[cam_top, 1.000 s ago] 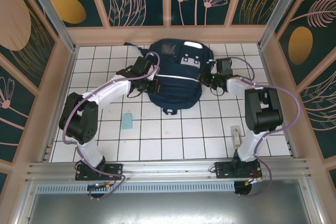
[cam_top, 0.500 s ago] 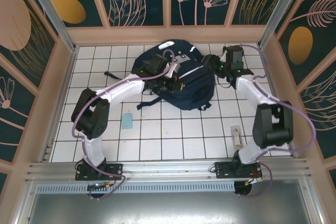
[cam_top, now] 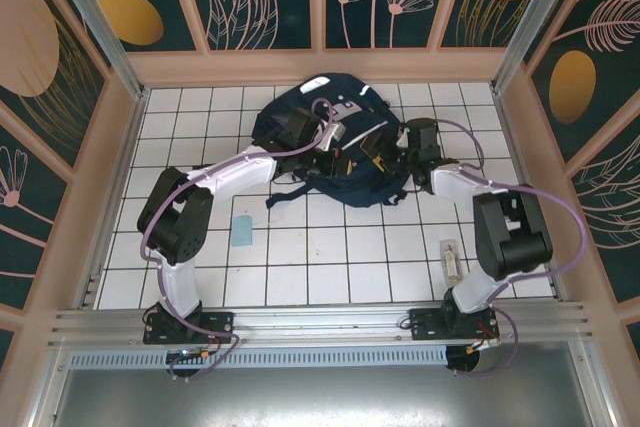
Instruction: Pack books, pencil case, and school supplies into a backpack
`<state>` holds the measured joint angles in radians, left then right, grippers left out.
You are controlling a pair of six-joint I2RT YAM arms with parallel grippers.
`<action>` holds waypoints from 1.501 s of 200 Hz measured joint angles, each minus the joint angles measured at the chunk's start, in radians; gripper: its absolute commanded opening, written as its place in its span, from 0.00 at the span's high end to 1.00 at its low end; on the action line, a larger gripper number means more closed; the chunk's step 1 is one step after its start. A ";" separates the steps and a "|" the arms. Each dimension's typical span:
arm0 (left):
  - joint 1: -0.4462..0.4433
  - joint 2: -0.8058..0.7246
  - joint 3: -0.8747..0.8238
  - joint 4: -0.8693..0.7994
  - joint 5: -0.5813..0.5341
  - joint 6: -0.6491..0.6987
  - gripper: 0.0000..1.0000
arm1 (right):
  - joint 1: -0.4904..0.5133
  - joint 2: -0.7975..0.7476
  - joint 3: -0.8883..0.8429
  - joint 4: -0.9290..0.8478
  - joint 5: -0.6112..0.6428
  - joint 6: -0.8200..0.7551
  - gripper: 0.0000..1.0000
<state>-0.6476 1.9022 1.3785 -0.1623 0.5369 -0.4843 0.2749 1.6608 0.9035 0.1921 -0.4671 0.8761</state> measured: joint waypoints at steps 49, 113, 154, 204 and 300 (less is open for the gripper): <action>0.006 -0.028 -0.061 -0.010 -0.057 0.019 1.00 | 0.002 0.062 0.010 0.059 -0.031 0.047 1.00; 0.192 -0.155 -0.211 0.013 -0.165 0.020 1.00 | 0.000 0.011 0.010 0.038 -0.026 -0.006 1.00; 0.281 -0.159 -0.212 0.020 -0.357 0.021 1.00 | -0.027 0.006 0.026 -0.014 0.002 -0.061 1.00; 0.289 -0.160 -0.212 0.024 -0.371 -0.010 0.42 | -0.036 -0.014 0.123 -0.145 0.012 -0.166 0.30; 0.258 -0.282 -0.335 0.249 -0.232 -0.129 0.01 | -0.100 -0.426 -0.002 -0.701 0.540 -0.239 0.01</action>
<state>-0.3893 1.6203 1.0431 0.0868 0.3054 -0.6128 0.1753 1.2346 0.9020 -0.5091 0.0731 0.6373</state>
